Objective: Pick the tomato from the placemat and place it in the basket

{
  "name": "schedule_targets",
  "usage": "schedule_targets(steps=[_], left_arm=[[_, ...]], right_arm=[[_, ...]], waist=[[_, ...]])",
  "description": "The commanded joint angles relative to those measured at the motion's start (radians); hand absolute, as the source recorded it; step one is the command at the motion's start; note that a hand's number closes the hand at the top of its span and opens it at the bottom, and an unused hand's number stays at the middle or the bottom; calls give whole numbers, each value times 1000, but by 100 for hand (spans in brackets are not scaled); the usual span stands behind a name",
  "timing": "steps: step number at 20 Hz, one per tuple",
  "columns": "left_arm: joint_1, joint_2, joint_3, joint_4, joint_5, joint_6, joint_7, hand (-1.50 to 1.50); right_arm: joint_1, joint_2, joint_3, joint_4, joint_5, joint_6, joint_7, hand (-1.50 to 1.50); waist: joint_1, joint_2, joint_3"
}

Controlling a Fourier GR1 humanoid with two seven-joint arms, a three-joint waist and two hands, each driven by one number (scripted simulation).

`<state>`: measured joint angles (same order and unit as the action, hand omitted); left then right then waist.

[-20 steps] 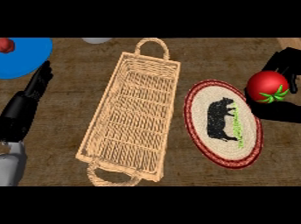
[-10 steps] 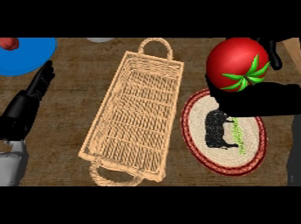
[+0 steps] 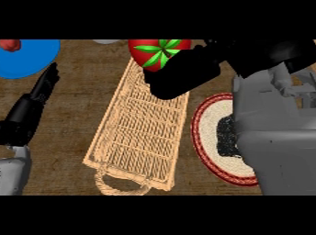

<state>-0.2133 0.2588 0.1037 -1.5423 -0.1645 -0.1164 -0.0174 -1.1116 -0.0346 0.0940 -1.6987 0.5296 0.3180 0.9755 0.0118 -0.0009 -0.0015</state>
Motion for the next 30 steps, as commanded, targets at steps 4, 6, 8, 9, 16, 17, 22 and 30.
schedule_targets(steps=[4, 6, 8, 9, 16, 17, 22, 30], left_arm=[[4, -10, 1, 53, -21, 11, -47, 0], [3, -31, -16, 12, -33, 32, -23, 0], [-17, 17, 27, -2, 18, -20, 26, 0], [-48, 8, 20, 20, 2, -3, 29, 0], [43, 2, 21, -42, 13, -12, 3, 0], [-10, -9, 11, -23, 4, -1, 45, 0], [20, -5, 21, -22, 2, -5, 6, 0], [-15, 10, 35, 10, 6, -25, 8, 0]], right_arm=[[-61, 34, 45, 145, -60, 20, 114, 150], [-109, 34, 120, 224, -85, -58, 179, 150], [-119, 34, 75, 258, -52, 2, 164, 150], [-75, 20, 97, 281, -24, 50, 117, 150], [-85, -30, 200, 315, 42, 157, 122, 150], [-115, -40, 186, 362, 30, 181, 103, 150], [-73, 32, 160, 310, -45, 201, 145, -150], [-70, 34, 98, 321, -67, 38, 54, -150]], waist=[[-8, 0, 1], [5, -1, 0], [-2, -2, 1], [-11, 0, 1], [-5, -6, 1], [-8, -3, 1], [-11, -4, 1], [-7, 0, 1]])
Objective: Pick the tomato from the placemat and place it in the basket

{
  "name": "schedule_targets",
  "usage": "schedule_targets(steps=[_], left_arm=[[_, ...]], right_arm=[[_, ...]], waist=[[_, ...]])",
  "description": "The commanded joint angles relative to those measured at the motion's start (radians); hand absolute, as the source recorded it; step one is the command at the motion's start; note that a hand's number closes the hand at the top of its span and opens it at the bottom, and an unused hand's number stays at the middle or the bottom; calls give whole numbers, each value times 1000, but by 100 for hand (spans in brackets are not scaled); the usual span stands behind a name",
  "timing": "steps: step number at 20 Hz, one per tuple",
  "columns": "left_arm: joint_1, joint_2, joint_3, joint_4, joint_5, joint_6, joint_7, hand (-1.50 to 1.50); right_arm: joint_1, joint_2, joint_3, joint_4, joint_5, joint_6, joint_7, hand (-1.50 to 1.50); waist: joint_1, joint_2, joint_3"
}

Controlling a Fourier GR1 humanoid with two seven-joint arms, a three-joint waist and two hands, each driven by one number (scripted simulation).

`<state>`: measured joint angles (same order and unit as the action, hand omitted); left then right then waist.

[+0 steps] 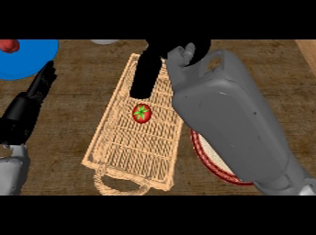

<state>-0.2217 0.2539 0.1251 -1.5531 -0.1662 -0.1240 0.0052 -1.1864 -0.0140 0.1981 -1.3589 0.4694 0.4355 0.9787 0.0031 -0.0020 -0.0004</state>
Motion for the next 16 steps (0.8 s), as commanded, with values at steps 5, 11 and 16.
schedule_targets(steps=[5, 11, 16], left_arm=[[0, 0, -1, -11, -3, -1, -5, 0], [22, 5, 16, 7, 3, -3, -13, 0], [79, -5, 9, 1, 4, -11, -68, 0]], right_arm=[[13, 14, -152, -67, 24, -303, 43, -150], [86, -48, -283, -174, 96, -453, 43, -150], [186, -144, -394, -307, 68, -437, 44, -150]], waist=[[1, -1, 1], [-15, -2, 1], [-20, -4, 1]])
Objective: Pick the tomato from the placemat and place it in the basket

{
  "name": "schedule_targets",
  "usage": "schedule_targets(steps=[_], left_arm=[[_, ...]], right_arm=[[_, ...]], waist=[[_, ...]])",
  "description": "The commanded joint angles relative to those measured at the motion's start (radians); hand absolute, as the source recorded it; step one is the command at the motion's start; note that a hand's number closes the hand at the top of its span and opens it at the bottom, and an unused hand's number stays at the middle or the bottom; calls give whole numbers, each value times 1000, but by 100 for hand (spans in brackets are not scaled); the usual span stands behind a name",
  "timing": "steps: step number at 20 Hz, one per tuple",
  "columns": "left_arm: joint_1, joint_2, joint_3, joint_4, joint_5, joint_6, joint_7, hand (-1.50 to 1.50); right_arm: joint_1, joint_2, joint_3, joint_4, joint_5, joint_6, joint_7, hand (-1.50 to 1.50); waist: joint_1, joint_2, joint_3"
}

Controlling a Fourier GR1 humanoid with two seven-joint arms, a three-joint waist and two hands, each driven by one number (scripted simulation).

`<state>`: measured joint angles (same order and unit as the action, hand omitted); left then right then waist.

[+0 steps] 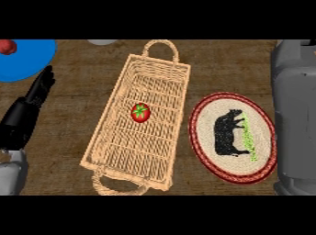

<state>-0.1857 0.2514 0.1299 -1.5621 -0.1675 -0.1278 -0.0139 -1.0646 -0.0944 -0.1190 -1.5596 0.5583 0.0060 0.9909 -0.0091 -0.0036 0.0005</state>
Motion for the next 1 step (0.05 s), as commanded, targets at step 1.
schedule_targets(steps=[1], left_arm=[[7, 7, 3, -12, -10, 4, 11, 0]], right_arm=[[134, -81, -98, -115, -30, -14, -20, -150]], waist=[[-7, 0, 1]])
